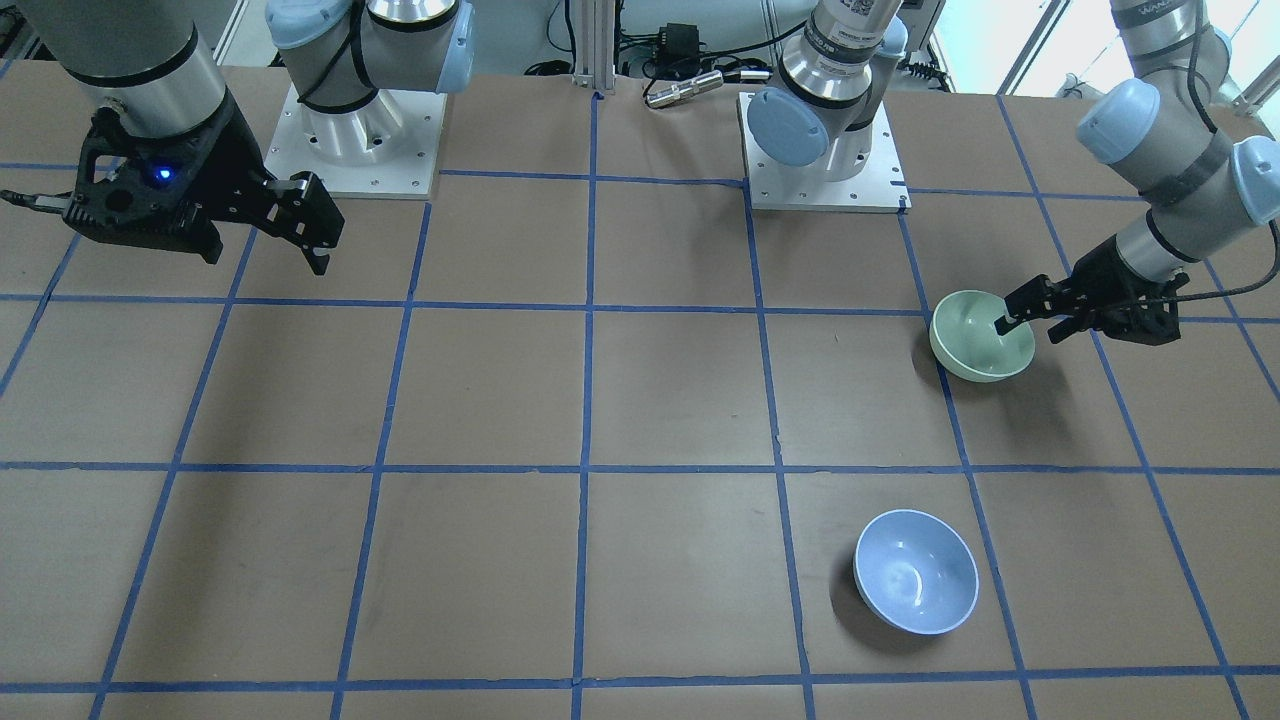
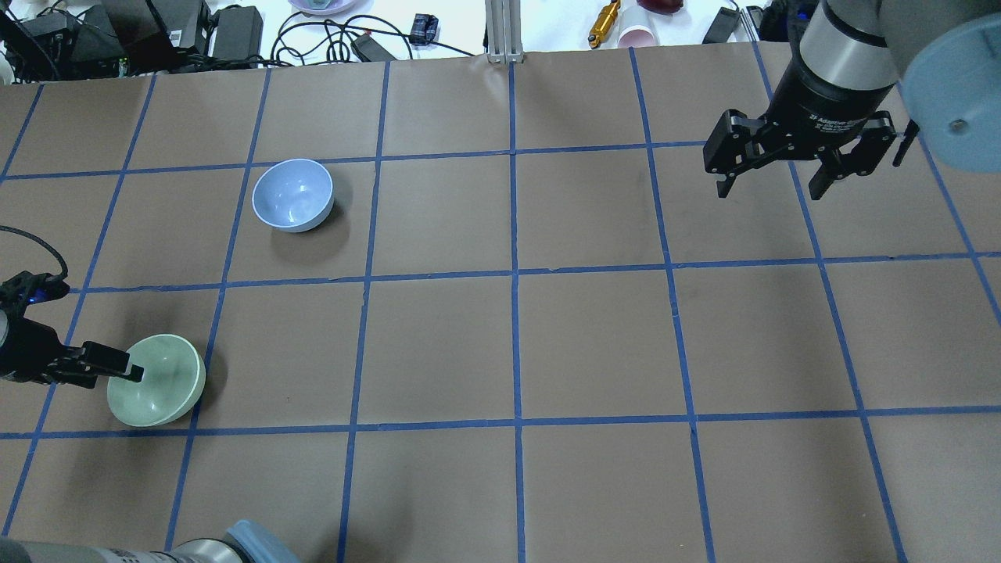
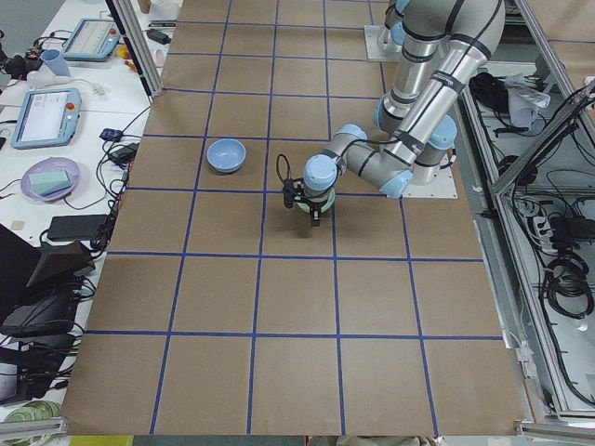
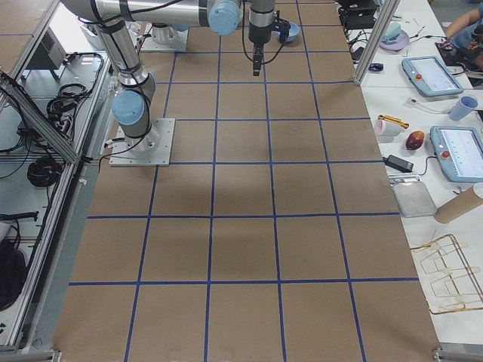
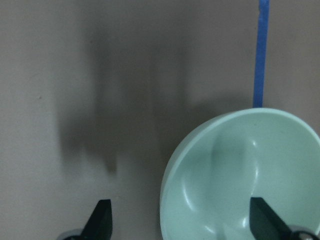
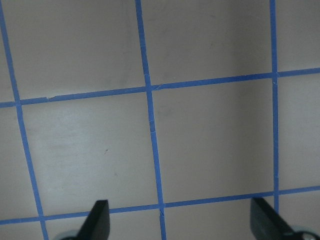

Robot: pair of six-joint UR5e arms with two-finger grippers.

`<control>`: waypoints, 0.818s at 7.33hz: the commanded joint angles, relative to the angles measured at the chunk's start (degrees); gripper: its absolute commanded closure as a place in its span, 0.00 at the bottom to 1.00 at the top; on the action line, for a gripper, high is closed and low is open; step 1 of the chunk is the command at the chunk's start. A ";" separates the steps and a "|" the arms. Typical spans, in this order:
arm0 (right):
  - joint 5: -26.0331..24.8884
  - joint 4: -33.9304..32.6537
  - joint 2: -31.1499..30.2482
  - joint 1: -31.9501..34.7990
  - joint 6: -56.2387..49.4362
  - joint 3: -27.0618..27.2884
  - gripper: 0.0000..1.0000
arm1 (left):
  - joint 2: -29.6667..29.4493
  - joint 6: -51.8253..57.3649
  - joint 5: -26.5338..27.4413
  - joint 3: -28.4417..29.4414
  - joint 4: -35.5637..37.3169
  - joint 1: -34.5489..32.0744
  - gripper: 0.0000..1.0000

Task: Stack green bowl on blue bowl
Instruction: 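Lower the left gripper onto the green bowl rim and close it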

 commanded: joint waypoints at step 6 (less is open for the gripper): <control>0.00 0.00 0.00 0.00 0.00 -0.03 0.00 | -2.72 0.40 0.92 -4.13 5.31 0.01 0.07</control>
